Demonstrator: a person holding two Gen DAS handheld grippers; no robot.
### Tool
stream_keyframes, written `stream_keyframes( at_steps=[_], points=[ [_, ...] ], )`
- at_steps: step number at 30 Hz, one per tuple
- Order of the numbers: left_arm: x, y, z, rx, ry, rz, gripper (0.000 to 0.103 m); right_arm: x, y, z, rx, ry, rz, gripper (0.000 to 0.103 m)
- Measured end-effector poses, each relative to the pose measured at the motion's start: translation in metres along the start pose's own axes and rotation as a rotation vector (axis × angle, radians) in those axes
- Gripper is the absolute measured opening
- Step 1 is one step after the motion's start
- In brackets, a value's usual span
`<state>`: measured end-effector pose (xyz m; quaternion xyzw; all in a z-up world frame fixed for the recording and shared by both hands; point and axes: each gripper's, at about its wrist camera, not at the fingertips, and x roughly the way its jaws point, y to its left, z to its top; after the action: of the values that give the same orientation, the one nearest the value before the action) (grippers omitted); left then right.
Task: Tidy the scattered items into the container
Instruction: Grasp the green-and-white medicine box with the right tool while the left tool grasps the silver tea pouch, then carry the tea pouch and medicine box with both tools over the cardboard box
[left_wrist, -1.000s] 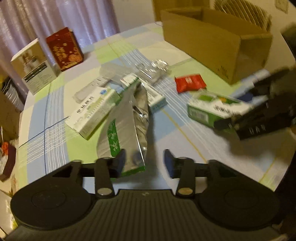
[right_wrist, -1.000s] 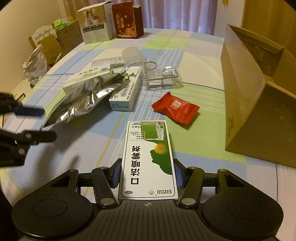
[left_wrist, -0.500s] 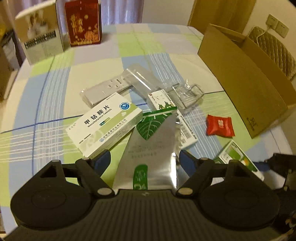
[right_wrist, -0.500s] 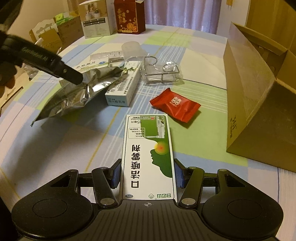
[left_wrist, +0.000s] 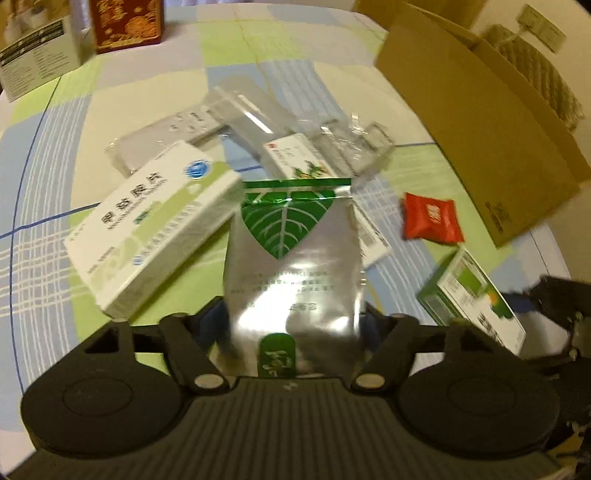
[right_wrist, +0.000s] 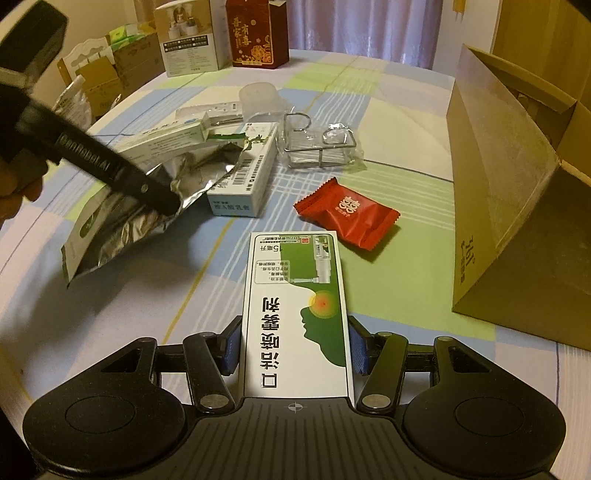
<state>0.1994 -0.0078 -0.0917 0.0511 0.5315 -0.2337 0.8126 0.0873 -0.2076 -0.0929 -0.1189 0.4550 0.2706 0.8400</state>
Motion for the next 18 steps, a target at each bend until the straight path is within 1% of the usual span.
stream_keyframes(
  at_steps=[3,5,8,9,11,18],
  points=[
    [-0.009,-0.017,-0.016,0.087,0.012,0.007,0.064,-0.005,0.002,-0.001,-0.013,-0.004,0.0,0.058],
    [-0.017,-0.032,-0.032,0.168,0.023,0.0,0.064,-0.01,0.003,-0.002,-0.016,-0.003,0.001,0.058],
    [-0.022,-0.048,-0.052,0.243,0.067,-0.009,0.066,-0.015,0.004,-0.005,-0.021,-0.004,0.0,0.058],
    [-0.023,-0.051,-0.056,0.254,0.073,-0.009,0.068,-0.016,0.004,-0.007,-0.024,-0.003,-0.002,0.058],
    [-0.024,-0.054,-0.059,0.261,0.077,-0.006,0.069,-0.016,0.004,-0.009,-0.022,0.002,-0.003,0.058],
    [-0.02,-0.058,-0.055,0.282,0.108,0.012,0.07,-0.014,0.003,-0.006,-0.031,0.005,0.001,0.059]
  ],
)
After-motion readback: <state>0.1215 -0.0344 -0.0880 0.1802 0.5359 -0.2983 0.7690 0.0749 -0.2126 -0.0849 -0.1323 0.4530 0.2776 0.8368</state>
